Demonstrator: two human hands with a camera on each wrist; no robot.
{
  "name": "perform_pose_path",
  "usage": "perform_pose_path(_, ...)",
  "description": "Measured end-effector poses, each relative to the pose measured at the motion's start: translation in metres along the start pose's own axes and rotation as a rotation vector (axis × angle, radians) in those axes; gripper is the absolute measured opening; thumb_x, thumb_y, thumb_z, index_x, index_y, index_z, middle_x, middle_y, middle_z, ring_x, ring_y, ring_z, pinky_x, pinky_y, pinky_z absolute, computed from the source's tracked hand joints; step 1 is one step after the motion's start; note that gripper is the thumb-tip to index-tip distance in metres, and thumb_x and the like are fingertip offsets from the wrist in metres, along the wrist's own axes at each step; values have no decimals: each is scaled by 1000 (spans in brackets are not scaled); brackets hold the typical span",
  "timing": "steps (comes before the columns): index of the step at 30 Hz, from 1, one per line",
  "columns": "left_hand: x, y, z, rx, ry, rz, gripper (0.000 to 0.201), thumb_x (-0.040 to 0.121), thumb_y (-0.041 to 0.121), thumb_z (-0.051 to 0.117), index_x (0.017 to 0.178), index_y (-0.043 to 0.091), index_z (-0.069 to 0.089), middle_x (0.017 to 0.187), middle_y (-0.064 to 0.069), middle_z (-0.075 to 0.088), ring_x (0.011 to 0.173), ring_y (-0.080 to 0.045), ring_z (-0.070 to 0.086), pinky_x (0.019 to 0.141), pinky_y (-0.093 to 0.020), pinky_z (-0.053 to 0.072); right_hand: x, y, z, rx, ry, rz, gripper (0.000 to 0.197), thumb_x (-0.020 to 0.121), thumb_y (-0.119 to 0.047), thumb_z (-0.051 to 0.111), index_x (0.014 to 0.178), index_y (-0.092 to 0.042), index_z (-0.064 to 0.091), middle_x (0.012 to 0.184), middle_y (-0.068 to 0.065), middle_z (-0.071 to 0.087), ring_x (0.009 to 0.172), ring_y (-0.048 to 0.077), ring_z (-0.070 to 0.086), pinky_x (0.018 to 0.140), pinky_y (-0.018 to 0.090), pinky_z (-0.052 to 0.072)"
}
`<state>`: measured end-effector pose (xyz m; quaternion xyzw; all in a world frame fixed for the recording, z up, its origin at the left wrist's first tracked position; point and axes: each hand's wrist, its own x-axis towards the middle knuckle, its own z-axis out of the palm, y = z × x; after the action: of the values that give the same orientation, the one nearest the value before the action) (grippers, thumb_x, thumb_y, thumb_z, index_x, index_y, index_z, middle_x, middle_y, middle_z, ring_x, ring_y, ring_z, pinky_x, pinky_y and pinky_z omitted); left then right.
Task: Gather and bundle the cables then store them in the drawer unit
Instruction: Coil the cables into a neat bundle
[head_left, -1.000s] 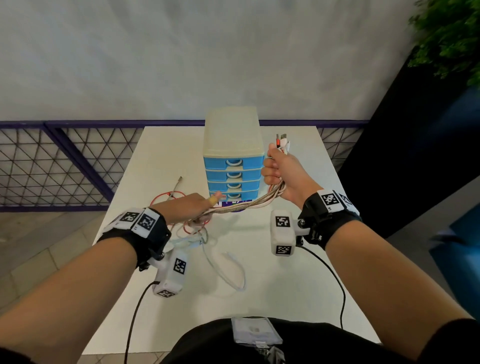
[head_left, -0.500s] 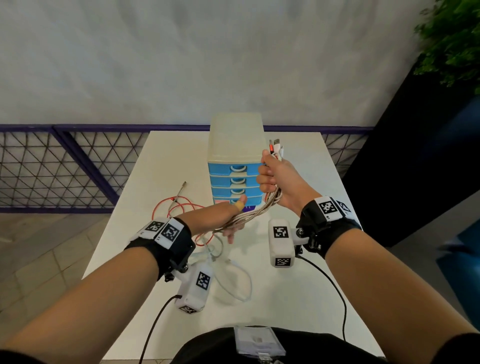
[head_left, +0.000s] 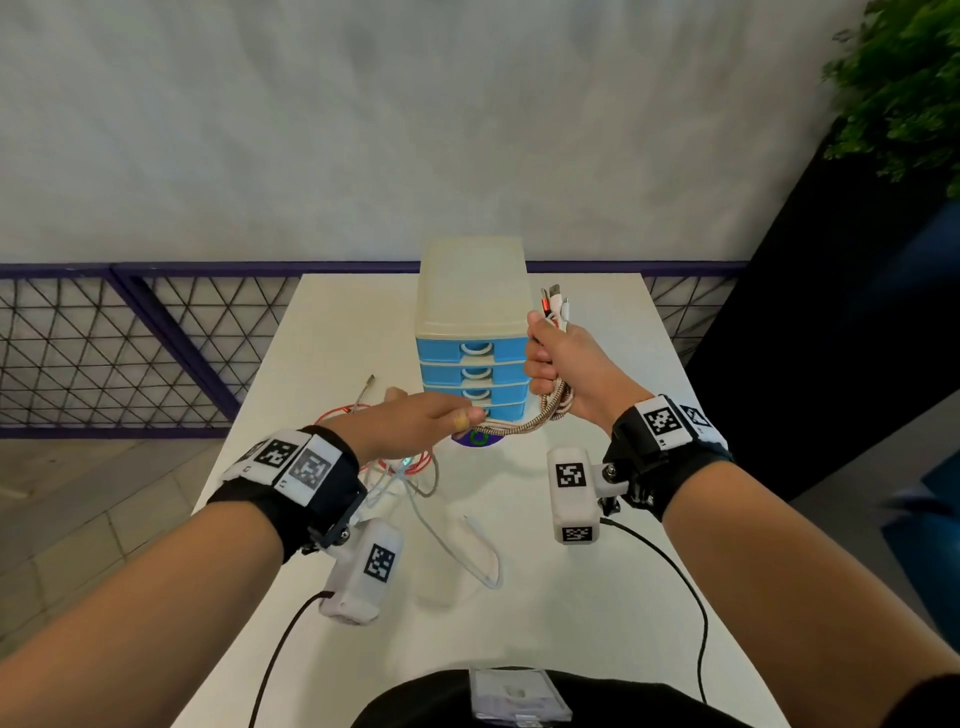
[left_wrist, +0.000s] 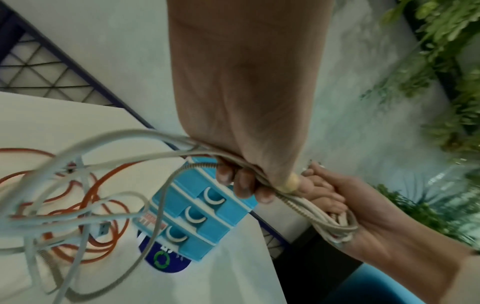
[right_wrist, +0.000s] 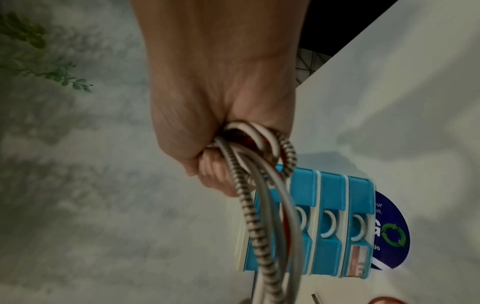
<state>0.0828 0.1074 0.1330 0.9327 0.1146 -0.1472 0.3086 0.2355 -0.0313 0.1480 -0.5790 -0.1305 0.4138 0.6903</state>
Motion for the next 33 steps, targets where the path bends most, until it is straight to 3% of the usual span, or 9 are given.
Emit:
perform_pose_path(5,3,21,-6,403,221,98,29,95,49,39,85,25,51,89,9,54,91,-14,43,73,-33,16,-1,5,6,-101,-65,99,30,100,-32,48,78,-12,50,65,4,50,53,13,52,55,27,53)
perform_pose_path(9,2,34,-8,509,331,170,15,93,43,49,99,29,51,92,14,48,93,-12,37,76,-31,14,-4,9,8,-88,-169,238,30,98,-35,51,91,-7,58,80,13,62,68,24,64,72,38,57)
perform_pose_path(11,3,35,-8,509,364,194,15,92,38,52,100,26,53,98,11,53,98,-13,41,81,-32,17,-6,10,10,-88,-242,285,42,98,-39,50,115,-2,58,86,16,63,70,26,64,84,46,53)
perform_pose_path(15,3,37,-10,411,365,247,15,88,29,58,100,20,57,110,6,62,103,-16,54,92,-37,34,-15,12,17,-108,-351,342,49,98,-45,46,130,-9,54,115,21,63,109,39,62,101,58,43)
perform_pose_path(18,-2,42,-12,232,413,179,33,75,35,74,100,22,56,94,3,67,89,-21,61,69,-31,43,-19,18,17,-91,-407,372,50,99,-49,38,126,-11,56,119,22,63,110,39,63,95,53,50)
perform_pose_path(21,-4,43,-12,153,424,19,61,63,41,82,97,23,34,73,3,60,67,-23,58,48,-29,30,-22,24,15,-65,-477,417,53,97,-53,35,121,-12,58,109,19,69,102,33,68,84,43,57)
perform_pose_path(26,5,37,-12,27,385,-75,70,57,41,85,99,21,32,68,-1,56,58,-20,51,47,-30,33,-21,32,20,-77,-456,338,46,100,-47,38,106,-4,55,82,19,68,42,8,49,44,21,47)
perform_pose_path(30,10,31,-17,-95,348,-159,66,61,44,84,100,16,39,73,0,54,59,-14,47,52,-26,35,-14,34,23,-156,-391,208,46,100,-45,42,75,-7,52,64,12,54,36,5,36,39,18,36)
perform_pose_path(33,11,20,-29,-191,143,-207,49,74,49,73,99,14,49,78,-1,60,62,-13,53,58,-25,41,-12,34,21,-223,-337,168,43,99,-45,44,70,-13,47,59,5,53,35,6,32,39,18,34)
